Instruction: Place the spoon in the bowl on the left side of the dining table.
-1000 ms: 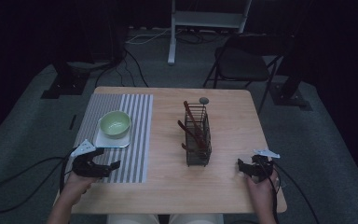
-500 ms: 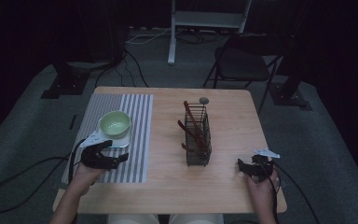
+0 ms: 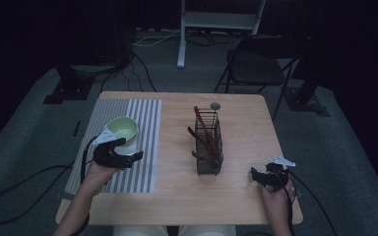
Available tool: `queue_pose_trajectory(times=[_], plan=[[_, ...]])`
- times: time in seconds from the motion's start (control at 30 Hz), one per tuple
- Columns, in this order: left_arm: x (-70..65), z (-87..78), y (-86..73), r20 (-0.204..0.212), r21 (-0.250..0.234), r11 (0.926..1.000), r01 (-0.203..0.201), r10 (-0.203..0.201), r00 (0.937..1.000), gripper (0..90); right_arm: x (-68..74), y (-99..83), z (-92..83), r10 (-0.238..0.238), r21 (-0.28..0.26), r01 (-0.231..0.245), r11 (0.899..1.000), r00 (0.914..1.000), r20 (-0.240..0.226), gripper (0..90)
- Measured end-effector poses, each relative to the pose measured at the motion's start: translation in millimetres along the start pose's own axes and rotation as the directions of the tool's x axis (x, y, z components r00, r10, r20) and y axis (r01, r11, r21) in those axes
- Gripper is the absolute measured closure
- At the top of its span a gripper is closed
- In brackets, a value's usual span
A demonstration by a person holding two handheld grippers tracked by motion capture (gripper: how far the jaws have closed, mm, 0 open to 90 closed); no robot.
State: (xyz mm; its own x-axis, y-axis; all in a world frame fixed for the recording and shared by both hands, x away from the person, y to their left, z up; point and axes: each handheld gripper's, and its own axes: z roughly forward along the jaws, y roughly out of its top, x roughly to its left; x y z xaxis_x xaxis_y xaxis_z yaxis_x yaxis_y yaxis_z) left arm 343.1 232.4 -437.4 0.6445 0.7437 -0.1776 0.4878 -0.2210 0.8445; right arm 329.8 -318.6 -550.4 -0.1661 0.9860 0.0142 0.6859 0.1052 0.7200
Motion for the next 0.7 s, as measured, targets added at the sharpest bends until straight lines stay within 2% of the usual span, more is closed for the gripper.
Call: queue_pose_trajectory(times=[0.07, 0.3, 0.47, 0.7], plan=[[0.0, 0.0, 0.0, 0.000, 0.000, 1.0000, 0.000, 0.000, 1.0000, 2.7, 0.0, 0.0, 0.0, 0.000, 0.000, 0.000, 1.000, 1.0000, 0.000, 11.7], [-9.3, 15.5, 20.4, 0.033, -0.007, 0.9998, -0.020, 0.021, 0.9992, 2.7, 0.0, 0.0, 0.0, 0.000, 0.000, 0.000, 1.000, 1.0000, 0.000, 11.7], [-14.8, 21.9, 25.7, 0.049, 0.000, 0.9993, -0.038, 0.038, 0.9981, 2.7, 0.0, 0.0, 0.0, 0.000, 0.000, 0.000, 1.000, 1.0000, 0.000, 11.7], [-23.1, 42.4, 51.1, 0.064, 0.010, 0.9982, -0.059, 0.059, 0.9962, 2.7, 0.0, 0.0, 0.0, 0.000, 0.000, 0.000, 1.000, 1.0000, 0.000, 11.7]])
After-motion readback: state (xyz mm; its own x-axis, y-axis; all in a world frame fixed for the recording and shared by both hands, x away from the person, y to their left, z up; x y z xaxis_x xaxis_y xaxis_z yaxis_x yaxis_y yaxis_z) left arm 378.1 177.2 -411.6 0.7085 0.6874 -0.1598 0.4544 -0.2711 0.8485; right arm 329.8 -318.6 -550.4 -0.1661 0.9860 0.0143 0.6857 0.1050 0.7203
